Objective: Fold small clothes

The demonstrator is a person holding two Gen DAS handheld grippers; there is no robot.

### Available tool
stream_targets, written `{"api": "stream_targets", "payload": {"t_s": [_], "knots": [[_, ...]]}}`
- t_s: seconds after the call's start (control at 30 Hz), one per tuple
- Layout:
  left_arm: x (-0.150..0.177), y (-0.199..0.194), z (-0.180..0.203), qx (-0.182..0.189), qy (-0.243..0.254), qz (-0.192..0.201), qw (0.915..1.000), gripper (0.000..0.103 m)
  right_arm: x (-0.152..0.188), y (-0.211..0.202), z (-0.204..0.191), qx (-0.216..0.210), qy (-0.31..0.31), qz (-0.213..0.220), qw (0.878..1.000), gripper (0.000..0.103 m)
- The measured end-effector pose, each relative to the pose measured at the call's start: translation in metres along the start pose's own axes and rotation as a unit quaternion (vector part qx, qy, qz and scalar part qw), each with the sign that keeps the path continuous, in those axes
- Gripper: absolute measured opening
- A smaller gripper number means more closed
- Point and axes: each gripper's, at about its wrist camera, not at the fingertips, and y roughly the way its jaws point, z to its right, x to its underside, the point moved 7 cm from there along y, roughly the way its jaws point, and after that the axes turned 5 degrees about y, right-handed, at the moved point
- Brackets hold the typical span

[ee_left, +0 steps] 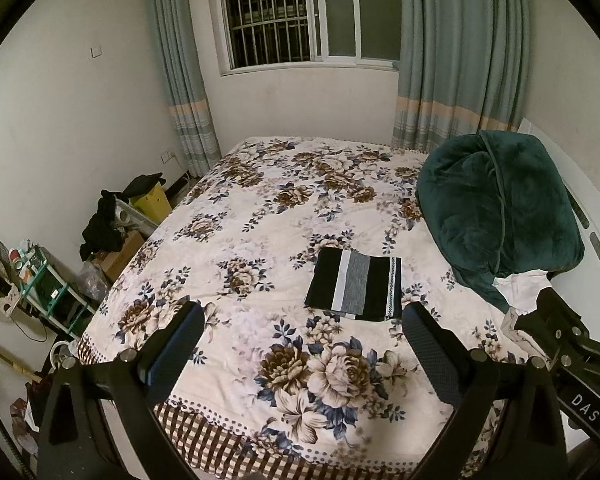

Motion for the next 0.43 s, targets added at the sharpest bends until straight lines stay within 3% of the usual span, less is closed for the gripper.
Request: {"api": "stream_targets", "payload": {"t_s": [0.43], "knots": [[-0.0042,0.0007,-0.0009,0.000,0.000,0.006,1.0000,0.101,0.0027,-0.0004,-0.0006,0.002,0.002,0.000,1.000,0.103]]}}
